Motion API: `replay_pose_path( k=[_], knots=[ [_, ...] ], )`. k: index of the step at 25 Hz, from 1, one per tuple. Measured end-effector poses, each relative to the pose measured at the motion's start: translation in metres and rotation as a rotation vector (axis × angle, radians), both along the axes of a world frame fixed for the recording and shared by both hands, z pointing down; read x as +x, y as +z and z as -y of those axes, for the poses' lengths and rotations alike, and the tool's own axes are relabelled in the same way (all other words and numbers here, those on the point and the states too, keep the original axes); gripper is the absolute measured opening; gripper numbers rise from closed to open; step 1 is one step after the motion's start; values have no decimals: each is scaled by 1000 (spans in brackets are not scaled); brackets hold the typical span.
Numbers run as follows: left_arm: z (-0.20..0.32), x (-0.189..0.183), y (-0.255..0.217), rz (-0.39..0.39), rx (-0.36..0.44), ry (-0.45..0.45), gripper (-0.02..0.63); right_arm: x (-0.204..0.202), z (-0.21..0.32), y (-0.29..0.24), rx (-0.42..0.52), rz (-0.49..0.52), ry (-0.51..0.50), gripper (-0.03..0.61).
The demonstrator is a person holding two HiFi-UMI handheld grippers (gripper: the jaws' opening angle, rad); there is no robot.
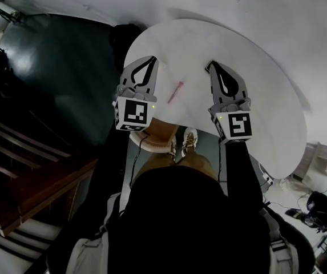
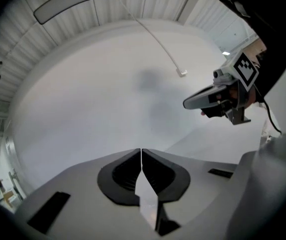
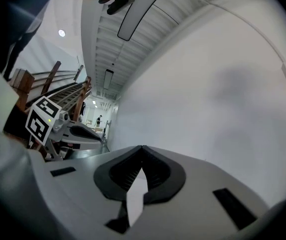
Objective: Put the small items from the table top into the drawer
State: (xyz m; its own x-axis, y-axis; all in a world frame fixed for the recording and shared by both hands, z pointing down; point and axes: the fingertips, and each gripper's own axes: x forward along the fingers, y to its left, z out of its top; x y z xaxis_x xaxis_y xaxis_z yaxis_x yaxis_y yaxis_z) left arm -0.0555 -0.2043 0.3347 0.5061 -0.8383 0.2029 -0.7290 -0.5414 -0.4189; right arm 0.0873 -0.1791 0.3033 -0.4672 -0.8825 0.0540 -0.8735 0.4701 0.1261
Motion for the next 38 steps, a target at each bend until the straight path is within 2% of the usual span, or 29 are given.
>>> replay_pose_path(
  k=[3,5,10,13,17,20,25,26,28,31,33,35,38],
  knots=[
    [11,3,36,173,-68,110,20,5,2,10,-20,-9,-2,26],
    [17,5,64,295,-124,199,138,9,2,17,-35,-18,-1,26],
    [26,4,135,581,-246,402,196,15,-3,34,-72,-39,-12,26],
    [31,2,172,706,-318,482,225,12,-8,33,-80,-6,-12,26],
    [38,2,214,836,-372,564,227,13,-17,45,-114,-27,-27,26],
    [41,-3,245,950,-418,619,227,9,-19,38,-98,-13,-32,26],
    [53,-12,288,1126,-450,620,222,14,-26,39,-84,-57,-35,26],
    [55,-13,293,1146,-458,610,172,16,-27,40,-87,-60,-33,26],
    [56,-13,295,1147,-478,585,141,20,-29,43,-99,-61,-28,26],
    [57,-13,290,1117,-500,557,131,26,-27,42,-102,-64,-23,26],
    [58,-12,278,1065,-503,527,130,27,-24,38,-89,-61,-23,26],
    [54,-4,256,938,-514,479,130,28,-20,34,-77,-60,-22,26],
    [44,15,205,675,-506,395,130,30,-14,28,-61,-55,-15,26]
  ],
)
